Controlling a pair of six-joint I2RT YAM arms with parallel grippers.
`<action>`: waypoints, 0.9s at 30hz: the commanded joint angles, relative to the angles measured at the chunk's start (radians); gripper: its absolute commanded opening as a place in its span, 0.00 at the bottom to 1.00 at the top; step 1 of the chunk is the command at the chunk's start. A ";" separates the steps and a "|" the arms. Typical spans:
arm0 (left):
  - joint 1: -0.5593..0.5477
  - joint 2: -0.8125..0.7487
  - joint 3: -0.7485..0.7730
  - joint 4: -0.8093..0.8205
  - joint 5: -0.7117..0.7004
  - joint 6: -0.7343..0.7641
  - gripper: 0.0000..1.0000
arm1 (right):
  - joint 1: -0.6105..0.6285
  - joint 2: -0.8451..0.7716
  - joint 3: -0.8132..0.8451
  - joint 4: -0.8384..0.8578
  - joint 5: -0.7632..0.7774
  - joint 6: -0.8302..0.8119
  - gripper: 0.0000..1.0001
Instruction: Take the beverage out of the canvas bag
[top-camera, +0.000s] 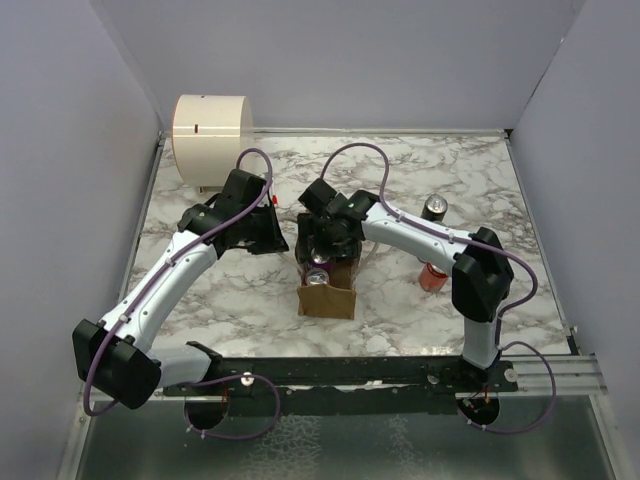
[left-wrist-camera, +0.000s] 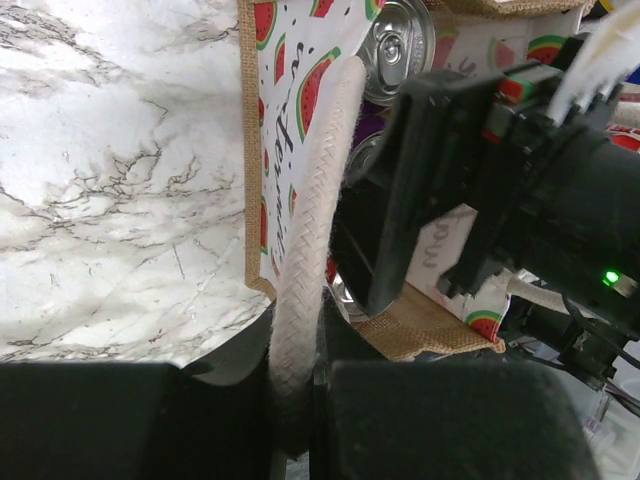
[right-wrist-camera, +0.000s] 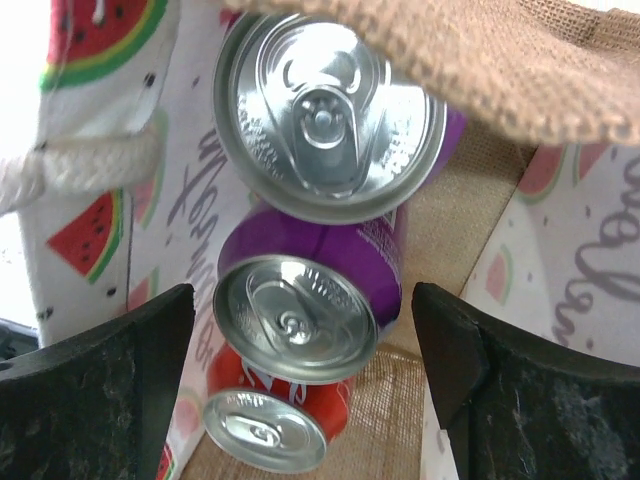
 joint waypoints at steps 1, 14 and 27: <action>0.005 -0.043 -0.014 -0.018 -0.005 0.024 0.00 | 0.002 0.042 0.043 0.005 0.051 0.037 0.90; 0.005 -0.039 -0.007 -0.032 0.002 0.067 0.00 | 0.030 0.118 0.032 0.007 0.211 0.072 0.84; 0.005 -0.023 0.008 -0.036 0.003 0.082 0.00 | 0.048 0.115 0.063 -0.014 0.191 0.066 0.54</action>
